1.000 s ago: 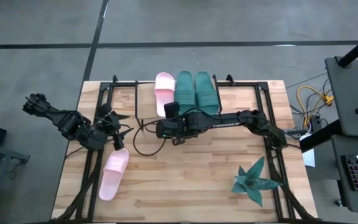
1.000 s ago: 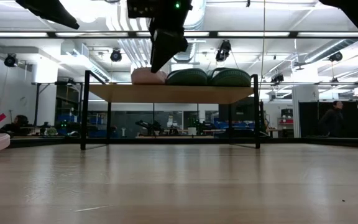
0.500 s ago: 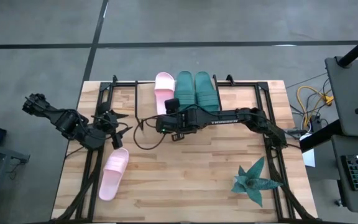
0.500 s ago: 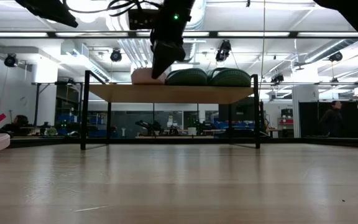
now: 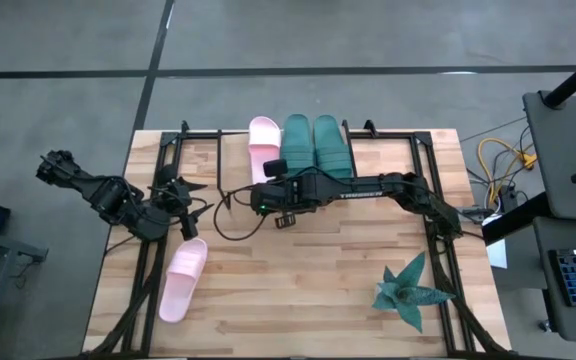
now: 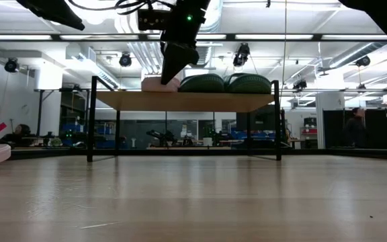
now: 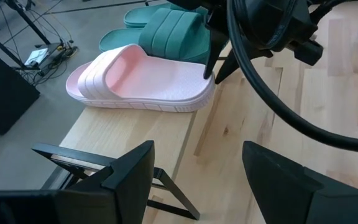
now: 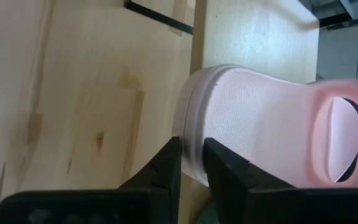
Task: Pick and place slides into the shelf
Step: Put the top pink slipper on the shelf, then put the pink slipper on the shelf
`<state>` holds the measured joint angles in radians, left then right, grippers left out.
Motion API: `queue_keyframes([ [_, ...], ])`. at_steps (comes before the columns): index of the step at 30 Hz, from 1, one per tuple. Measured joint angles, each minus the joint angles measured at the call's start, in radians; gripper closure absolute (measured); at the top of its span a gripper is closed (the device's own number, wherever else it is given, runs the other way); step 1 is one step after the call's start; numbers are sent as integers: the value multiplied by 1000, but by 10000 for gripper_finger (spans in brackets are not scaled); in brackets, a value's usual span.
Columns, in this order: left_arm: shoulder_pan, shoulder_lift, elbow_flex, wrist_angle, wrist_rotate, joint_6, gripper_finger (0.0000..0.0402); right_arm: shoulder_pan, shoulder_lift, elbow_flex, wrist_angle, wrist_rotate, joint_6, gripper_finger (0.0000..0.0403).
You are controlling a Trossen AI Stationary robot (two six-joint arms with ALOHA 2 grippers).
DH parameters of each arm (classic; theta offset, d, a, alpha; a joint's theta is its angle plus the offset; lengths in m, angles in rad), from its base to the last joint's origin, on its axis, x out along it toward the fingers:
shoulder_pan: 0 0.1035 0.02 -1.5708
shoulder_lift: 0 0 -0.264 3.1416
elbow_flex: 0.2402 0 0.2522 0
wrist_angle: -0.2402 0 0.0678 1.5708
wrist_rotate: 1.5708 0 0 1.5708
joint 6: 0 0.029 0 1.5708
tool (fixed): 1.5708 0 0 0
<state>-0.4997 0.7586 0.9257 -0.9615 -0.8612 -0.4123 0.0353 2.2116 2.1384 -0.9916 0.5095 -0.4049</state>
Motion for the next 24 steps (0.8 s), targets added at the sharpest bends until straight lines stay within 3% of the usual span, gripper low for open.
queue_keyframes([
  [5, -1, -1, 0, 0, 0, 0, 173, 1, -3, 0, -15, 16, 1, 333],
  [18, 0, 0, 0, 0, 0, 0, 173, 2, -14, -1, -41, 23, 12, 181],
  [24, 0, 1, 0, 0, 1, 0, 173, 20, -37, -1, -55, 28, 4, 167],
])
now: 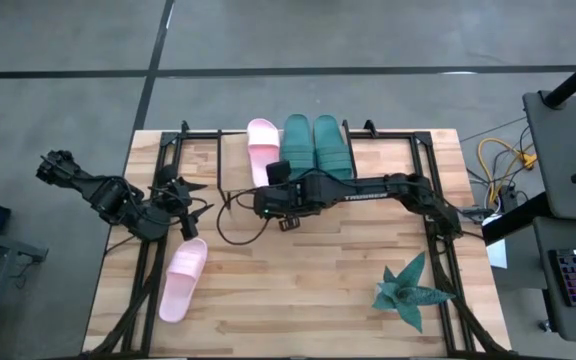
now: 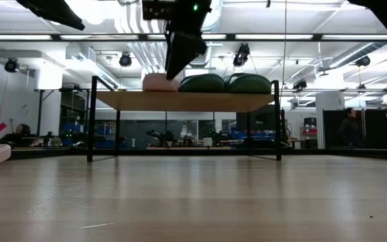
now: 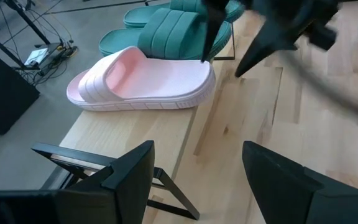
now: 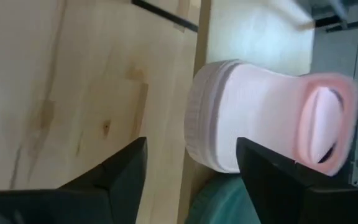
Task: Pick and place slides into the shelf
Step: Put the pink slipper on the shelf
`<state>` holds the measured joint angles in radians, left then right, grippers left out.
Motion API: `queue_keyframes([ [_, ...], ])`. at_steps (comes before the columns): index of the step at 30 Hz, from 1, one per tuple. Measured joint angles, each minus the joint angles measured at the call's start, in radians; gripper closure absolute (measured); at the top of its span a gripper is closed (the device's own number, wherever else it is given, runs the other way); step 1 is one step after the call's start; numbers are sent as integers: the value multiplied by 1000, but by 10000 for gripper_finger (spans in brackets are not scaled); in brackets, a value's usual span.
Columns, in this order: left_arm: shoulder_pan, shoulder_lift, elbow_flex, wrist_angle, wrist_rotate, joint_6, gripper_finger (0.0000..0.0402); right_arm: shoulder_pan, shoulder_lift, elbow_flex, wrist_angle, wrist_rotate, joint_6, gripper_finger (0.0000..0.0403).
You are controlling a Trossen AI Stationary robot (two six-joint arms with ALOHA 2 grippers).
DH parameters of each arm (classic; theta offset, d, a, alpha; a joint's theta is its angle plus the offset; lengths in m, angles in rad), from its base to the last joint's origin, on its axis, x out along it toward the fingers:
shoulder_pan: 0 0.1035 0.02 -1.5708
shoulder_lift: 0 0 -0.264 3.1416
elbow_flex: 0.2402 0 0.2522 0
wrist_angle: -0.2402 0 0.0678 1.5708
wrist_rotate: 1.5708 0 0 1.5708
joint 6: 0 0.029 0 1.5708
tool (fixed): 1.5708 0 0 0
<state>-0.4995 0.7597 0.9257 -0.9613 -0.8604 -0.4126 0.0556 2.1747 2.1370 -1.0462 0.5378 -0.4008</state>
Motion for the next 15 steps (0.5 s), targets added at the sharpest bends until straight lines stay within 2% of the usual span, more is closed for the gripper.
queue_keyframes([
  [3, 0, 5, 0, 0, 23, -5, 173, 3, -38, 0, -22, 5, 32, 174],
  [5, 0, 11, 0, 0, 83, -29, 173, 3, -69, 0, -44, 5, 65, 178],
  [10, 0, 51, 0, 0, 324, -127, 173, 8, -166, -23, -71, 4, 153, 183],
  [15, -1, 145, 0, -6, 569, -251, 173, 11, -258, -101, -73, 1, 185, 183],
])
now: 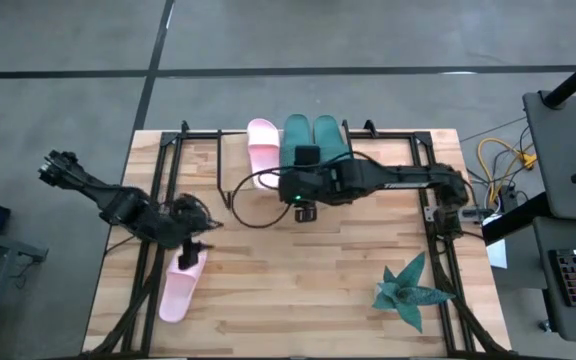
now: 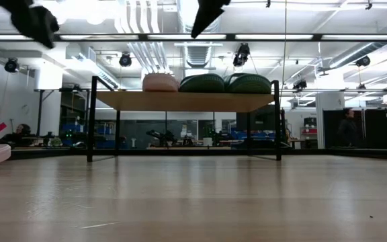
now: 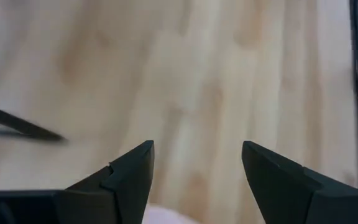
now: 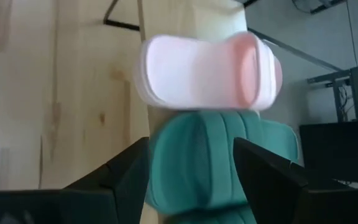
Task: Pick and place slides into the shelf
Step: Put the pink slipper on the shelf
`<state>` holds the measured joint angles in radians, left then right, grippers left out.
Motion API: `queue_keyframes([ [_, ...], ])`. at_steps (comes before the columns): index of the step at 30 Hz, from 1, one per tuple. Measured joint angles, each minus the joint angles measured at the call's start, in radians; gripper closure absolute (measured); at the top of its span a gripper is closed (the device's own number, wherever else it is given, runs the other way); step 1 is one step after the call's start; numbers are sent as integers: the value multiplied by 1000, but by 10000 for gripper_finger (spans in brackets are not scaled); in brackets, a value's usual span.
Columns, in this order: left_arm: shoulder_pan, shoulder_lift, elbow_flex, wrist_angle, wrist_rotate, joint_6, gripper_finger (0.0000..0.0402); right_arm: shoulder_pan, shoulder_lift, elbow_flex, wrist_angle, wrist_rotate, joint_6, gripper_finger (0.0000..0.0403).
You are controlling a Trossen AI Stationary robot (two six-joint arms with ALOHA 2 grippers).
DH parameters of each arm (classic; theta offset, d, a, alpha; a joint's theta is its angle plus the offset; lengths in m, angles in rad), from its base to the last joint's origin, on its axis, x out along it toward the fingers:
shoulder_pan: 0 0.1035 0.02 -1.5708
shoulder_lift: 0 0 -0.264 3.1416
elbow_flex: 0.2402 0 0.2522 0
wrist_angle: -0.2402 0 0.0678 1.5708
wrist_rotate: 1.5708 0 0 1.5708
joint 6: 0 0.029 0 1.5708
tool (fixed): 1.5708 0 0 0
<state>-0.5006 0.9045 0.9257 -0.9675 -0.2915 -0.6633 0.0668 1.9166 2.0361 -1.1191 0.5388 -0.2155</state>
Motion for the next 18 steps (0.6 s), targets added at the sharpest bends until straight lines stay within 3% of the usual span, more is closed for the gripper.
queue_keyframes([
  [6, -45, 185, 5, -112, 177, -212, 173, 8, -112, -123, 21, 1, 21, 183],
  [11, -114, 330, 38, -210, 186, -332, 173, 8, -213, -260, 117, 3, 18, 183],
  [18, -215, 476, 122, -218, 186, -483, 173, 7, -345, -454, 265, 4, -5, 183],
])
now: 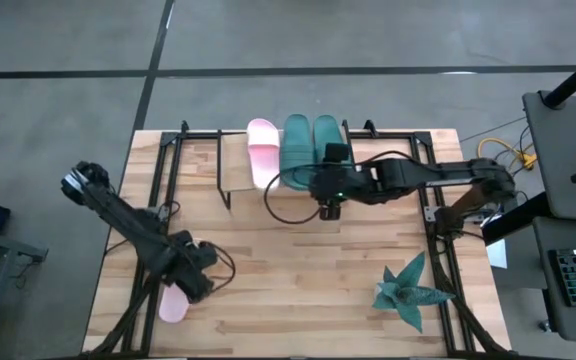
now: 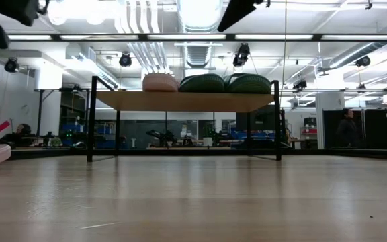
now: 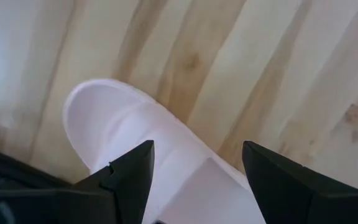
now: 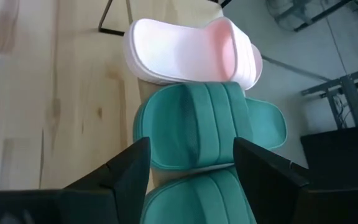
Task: Pick and place slides into the shelf
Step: Put the pink slipper on the shelf
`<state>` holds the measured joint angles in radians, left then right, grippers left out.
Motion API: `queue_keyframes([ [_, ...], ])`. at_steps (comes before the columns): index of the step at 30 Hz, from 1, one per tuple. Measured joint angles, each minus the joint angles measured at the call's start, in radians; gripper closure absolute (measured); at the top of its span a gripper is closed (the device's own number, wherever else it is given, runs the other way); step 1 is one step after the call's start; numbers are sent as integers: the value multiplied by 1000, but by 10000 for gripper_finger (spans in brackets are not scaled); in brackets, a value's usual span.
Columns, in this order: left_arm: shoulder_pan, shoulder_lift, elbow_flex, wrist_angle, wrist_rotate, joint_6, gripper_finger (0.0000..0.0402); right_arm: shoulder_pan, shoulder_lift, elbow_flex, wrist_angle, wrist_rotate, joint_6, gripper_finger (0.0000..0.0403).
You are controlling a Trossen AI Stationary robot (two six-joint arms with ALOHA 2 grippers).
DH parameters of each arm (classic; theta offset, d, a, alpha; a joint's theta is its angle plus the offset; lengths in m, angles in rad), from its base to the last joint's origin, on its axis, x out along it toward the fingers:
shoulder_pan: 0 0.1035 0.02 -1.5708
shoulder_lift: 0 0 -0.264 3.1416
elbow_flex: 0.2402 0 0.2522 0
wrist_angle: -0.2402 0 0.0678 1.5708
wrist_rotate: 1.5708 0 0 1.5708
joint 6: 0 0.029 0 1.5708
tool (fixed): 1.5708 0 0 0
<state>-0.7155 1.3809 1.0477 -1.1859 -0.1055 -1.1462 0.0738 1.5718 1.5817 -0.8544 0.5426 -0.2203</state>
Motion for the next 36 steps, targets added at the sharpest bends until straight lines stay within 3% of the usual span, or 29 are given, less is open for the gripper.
queue_keyframes([
  [7, -114, 152, 125, -49, -2, -113, 173, 0, -90, -133, 83, 0, 2, 183],
  [15, -199, 350, 257, -379, -15, -235, 173, 0, -114, -211, 85, 0, 30, 183],
  [17, -210, 389, 269, -383, -5, -222, 173, 0, -114, -223, 86, 0, 30, 183],
  [25, -233, 441, 268, -374, -18, -210, 173, 0, -115, -242, 108, 0, 25, 183],
  [31, -276, 445, 250, -369, -141, -208, 173, 0, -115, -242, 113, 0, 12, 184],
  [36, -310, 442, 231, -367, -150, -211, 173, 0, -115, -242, 113, 0, 11, 184],
])
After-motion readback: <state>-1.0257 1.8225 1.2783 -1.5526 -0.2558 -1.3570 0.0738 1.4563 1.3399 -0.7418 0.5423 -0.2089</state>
